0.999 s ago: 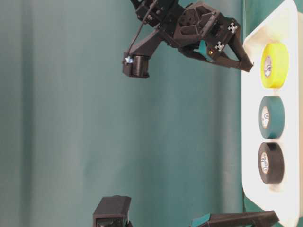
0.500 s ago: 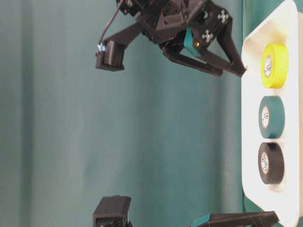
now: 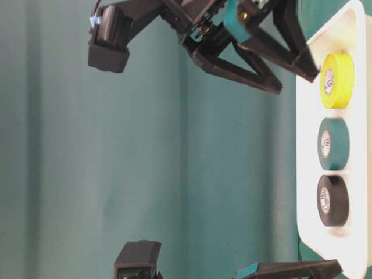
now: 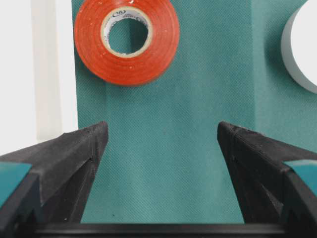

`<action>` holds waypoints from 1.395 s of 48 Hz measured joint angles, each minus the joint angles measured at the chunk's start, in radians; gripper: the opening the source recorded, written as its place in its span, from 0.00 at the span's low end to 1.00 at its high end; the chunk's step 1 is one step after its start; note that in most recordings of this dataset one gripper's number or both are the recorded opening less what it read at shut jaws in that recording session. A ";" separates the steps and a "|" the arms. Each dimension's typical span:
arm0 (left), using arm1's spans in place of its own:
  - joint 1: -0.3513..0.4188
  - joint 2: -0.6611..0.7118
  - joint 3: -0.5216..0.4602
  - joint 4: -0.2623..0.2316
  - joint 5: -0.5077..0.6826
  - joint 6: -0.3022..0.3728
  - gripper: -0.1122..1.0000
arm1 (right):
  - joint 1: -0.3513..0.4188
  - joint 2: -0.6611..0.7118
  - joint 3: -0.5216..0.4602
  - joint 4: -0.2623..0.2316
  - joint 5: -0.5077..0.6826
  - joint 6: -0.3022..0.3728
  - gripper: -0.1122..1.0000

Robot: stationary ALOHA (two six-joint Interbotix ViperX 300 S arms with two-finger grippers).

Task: Put the tape alternately from left to right into the white case.
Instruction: 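Raise the right gripper from the tray and move it over the blue tape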

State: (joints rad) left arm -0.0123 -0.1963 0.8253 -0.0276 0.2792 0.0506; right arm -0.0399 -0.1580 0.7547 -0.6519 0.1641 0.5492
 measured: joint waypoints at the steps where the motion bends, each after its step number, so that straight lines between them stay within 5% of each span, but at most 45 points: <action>1: 0.002 0.002 0.000 0.002 -0.002 0.002 0.63 | 0.008 0.000 0.002 0.000 0.000 0.003 0.89; 50: 0.000 0.000 0.000 0.002 -0.002 0.002 0.63 | 0.098 0.000 0.025 0.002 0.000 0.026 0.89; 67: 0.000 0.000 -0.002 0.002 0.000 0.000 0.63 | 0.213 0.002 0.038 0.012 0.000 0.132 0.89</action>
State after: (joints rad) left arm -0.0123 -0.1963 0.8237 -0.0261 0.2792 0.0506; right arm 0.1733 -0.1565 0.7931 -0.6397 0.1641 0.6811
